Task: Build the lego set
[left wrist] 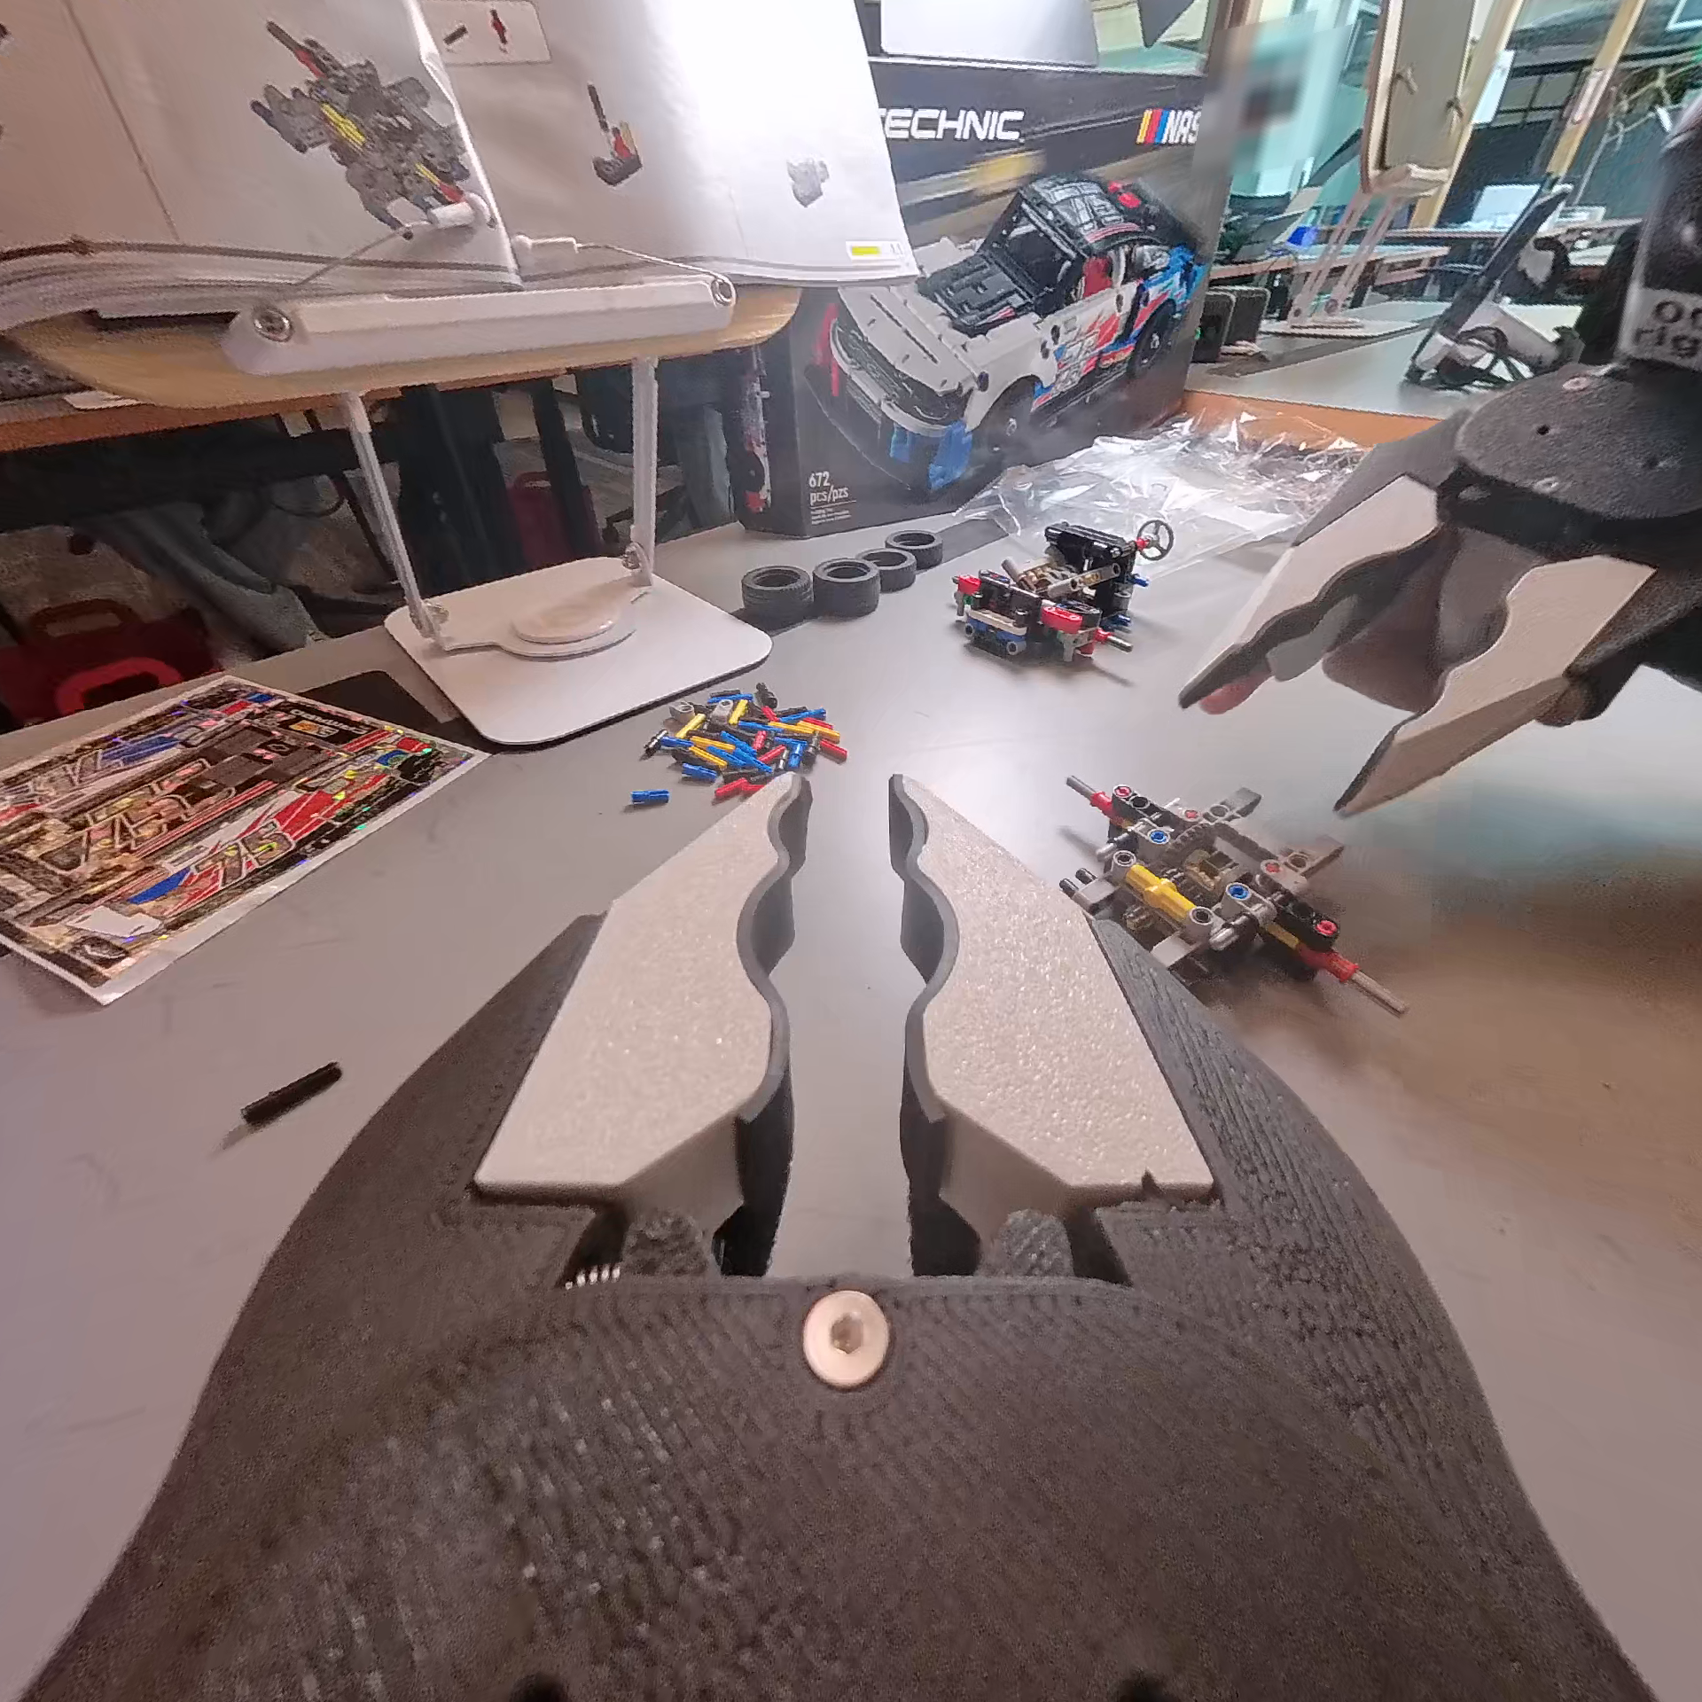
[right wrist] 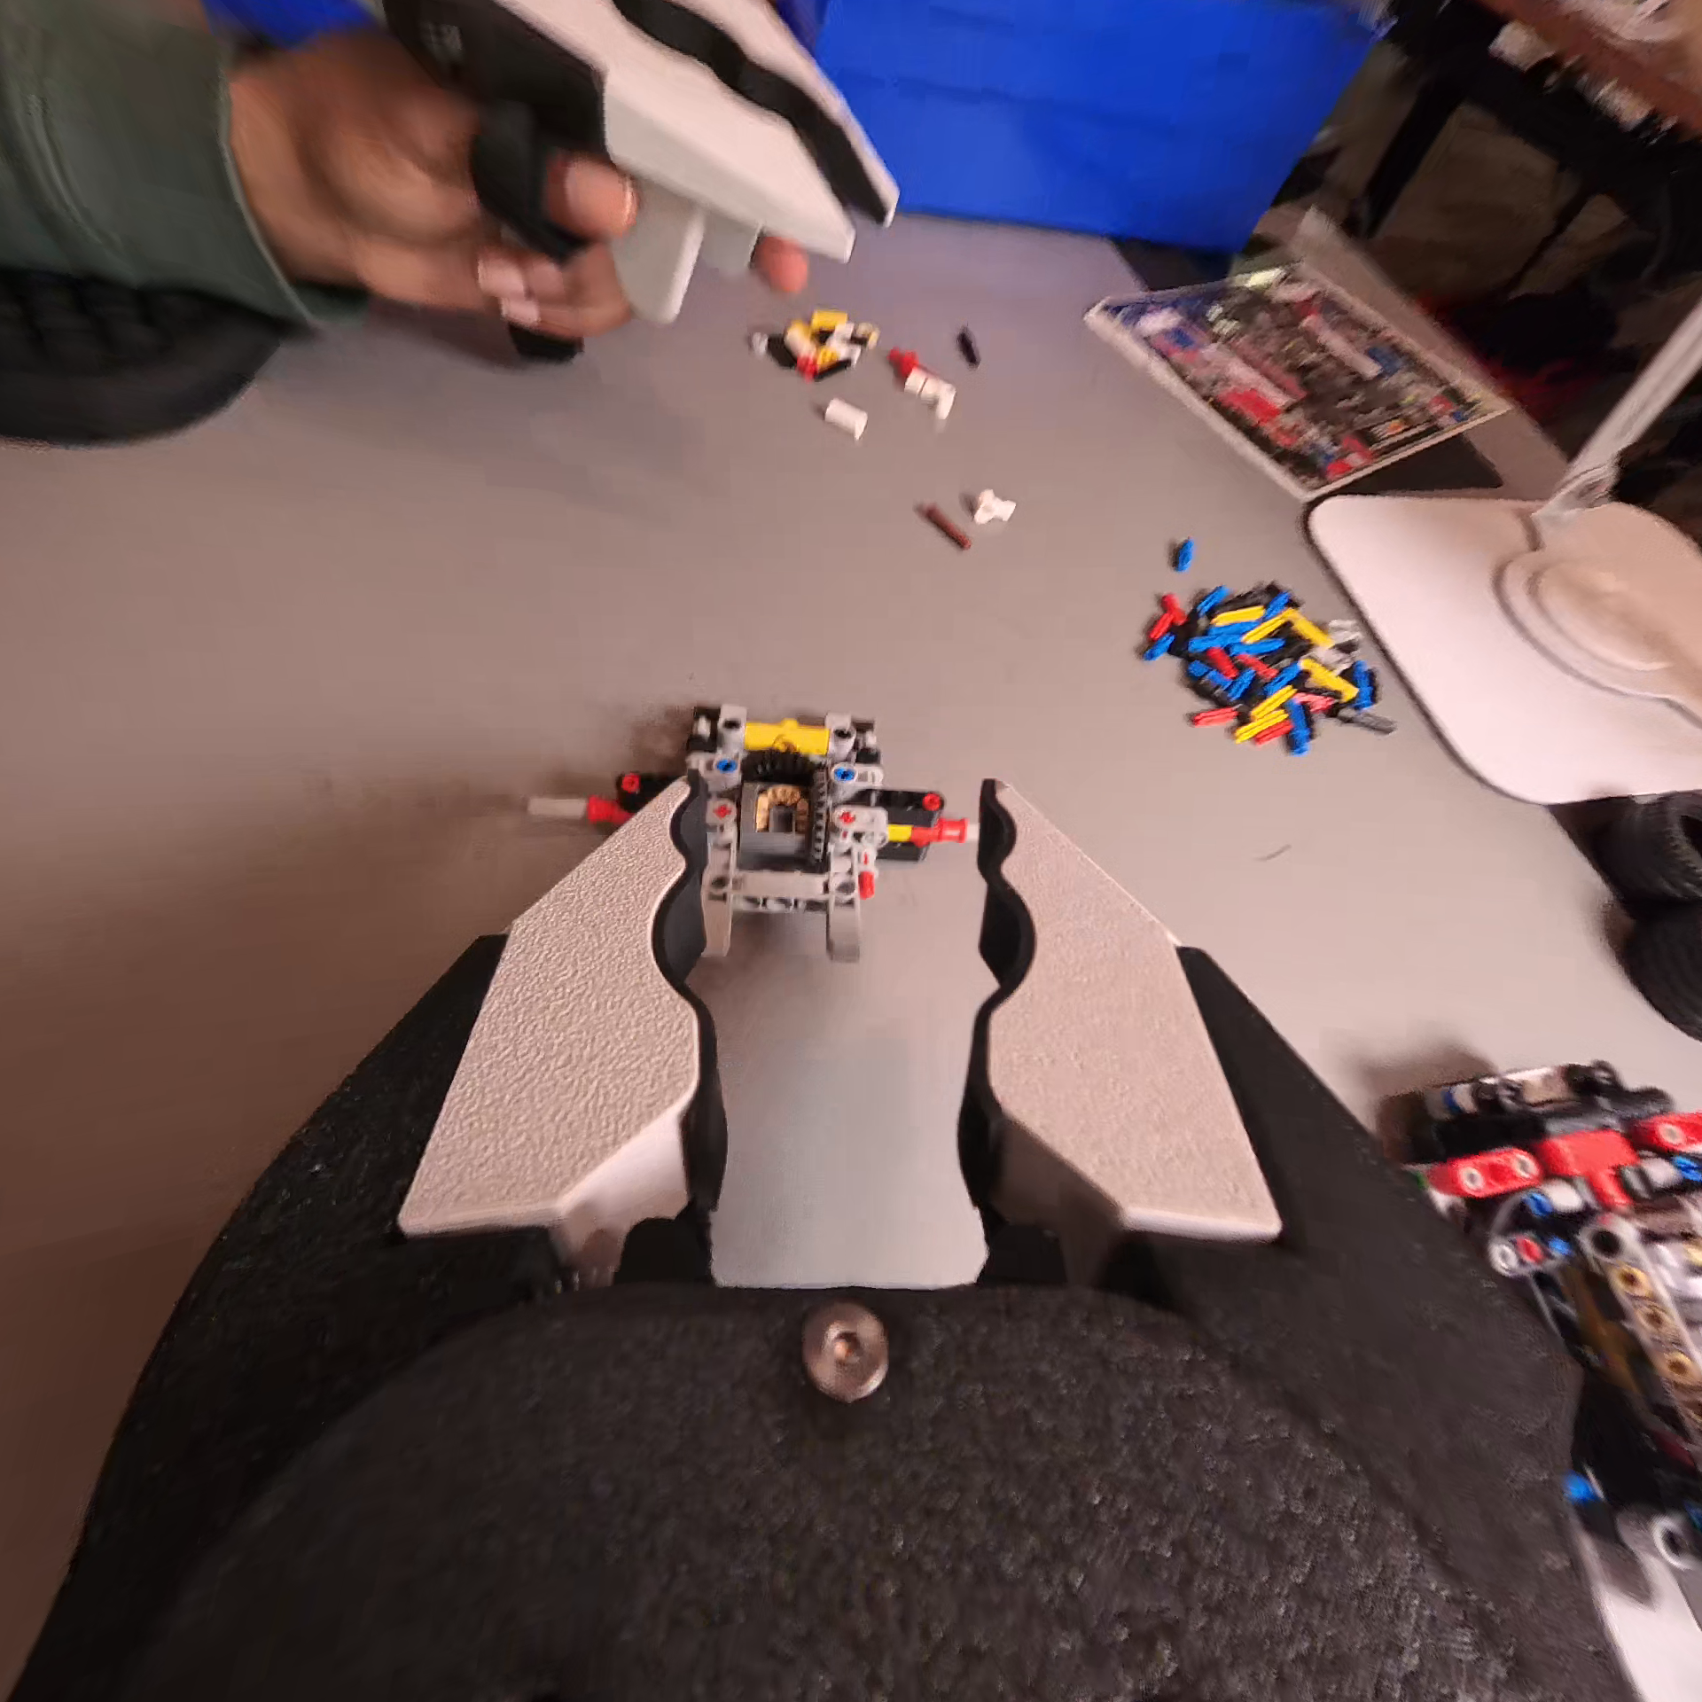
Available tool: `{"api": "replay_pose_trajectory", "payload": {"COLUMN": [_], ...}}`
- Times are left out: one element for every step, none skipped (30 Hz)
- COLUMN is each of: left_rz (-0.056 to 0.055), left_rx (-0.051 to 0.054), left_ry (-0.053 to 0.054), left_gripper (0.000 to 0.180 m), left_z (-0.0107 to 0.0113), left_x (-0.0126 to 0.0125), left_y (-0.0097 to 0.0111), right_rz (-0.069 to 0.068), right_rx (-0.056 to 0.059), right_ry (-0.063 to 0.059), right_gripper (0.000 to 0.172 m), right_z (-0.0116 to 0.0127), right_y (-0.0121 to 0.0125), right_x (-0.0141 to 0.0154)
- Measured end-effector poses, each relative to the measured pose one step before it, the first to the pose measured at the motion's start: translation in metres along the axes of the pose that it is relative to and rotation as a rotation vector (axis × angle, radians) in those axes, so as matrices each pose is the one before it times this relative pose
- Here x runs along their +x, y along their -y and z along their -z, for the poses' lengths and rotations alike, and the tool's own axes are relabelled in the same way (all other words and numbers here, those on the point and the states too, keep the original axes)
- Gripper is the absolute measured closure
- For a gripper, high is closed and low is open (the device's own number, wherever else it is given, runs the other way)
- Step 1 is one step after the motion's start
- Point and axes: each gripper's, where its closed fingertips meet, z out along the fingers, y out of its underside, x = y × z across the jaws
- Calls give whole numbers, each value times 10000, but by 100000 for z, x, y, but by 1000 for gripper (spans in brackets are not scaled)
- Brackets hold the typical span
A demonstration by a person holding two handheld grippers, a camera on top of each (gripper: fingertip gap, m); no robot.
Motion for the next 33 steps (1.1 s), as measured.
{"api": "replay_pose_trajectory", "payload": {"left_rz": [44,47,43,35,25,21,32,51,62,57,44,38,40,42,38,30,27,24,17,10,11,19,34,51,52,31,6,-26,-55,-62,-52,-36,-17], "left_rx": [54,64,64,62,73,94,109,119,123,110,91,74,57,45,36,19,5,16,28,7,-11,-13,-35,-54,-25,23,37,23,15,17,22,28,33], "left_ry": [73,75,67,70,87,99,98,86,69,58,55,50,39,26,14,0,-6,9,13,7,3,-18,-56,-70,-72,-98,-88,-36,5,30,36,20,4], "left_gripper": [164,164,164,164,164,164,164,163,163,163,163,162,162,161,161,161,160,160,160,160,159,159,159,158,158,156,154,153,151,150,149,149,148], "left_z": [89,91,99,90,102,117,116,117,93,88,59,50,30,18,14,-5,-5,-2,-11,-6,-13,-22,-26,-52,-32,-15,5,23,28,37,34,40,27], "left_x": [-173,-173,-175,-166,-196,-216,-208,-199,-180,-149,-145,-124,-107,-87,-55,-40,-34,-47,-59,-44,-38,-13,52,63,86,138,129,75,29,0,-32,2,6], "left_y": [117,131,121,131,156,194,215,230,241,196,153,121,80,54,31,9,-10,-5,1,-28,-44,-45,-55,-100,-51,23,71,69,66,78,88,97,105], "right_rz": [-89,-87,-106,-141,-174,-201,-278,-388,-395,-243,-18,140,115,7,-43,-26,34,113,179,188,160,128,85,50,30,12,-23,-34,-11,9,29,63,88], "right_rx": [468,494,523,511,465,486,500,436,319,93,-129,-209,-169,-56,-2,-39,-117,-208,-277,-297,-293,-278,-289,-306,-273,-263,-276,-268,-270,-262,-231,-206,-265], "right_ry": [-240,-196,-217,-177,-152,-241,-251,-229,-204,-156,-148,-88,-40,-58,-12,9,-20,-7,40,45,58,111,166,141,100,128,123,68,79,87,58,51,97], "right_gripper": [114,114,114,114,114,114,116,118,120,121,122,122,122,122,123,123,125,126,128,129,129,129,129,128,126,125,123,118,114,109,106,104,101], "right_z": [673,677,636,581,507,447,373,319,254,189,123,72,30,3,9,22,6,-42,-92,-141,-191,-217,-214,-229,-220,-202,-182,-204,-195,-183,-177,-178,-184], "right_y": [925,979,1032,947,769,629,459,204,-93,-403,-561,-516,-318,-77,4,-96,-267,-448,-545,-560,-543,-516,-540,-536,-480,-445,-398,-351,-336,-300,-251,-203,-260], "right_x": [227,133,148,48,-27,74,71,87,107,137,209,187,173,224,149,81,72,26,-89,-132,-175,-261,-347,-295,-214,-246,-200,-99,-86,-80,-9,-6,-54]}}
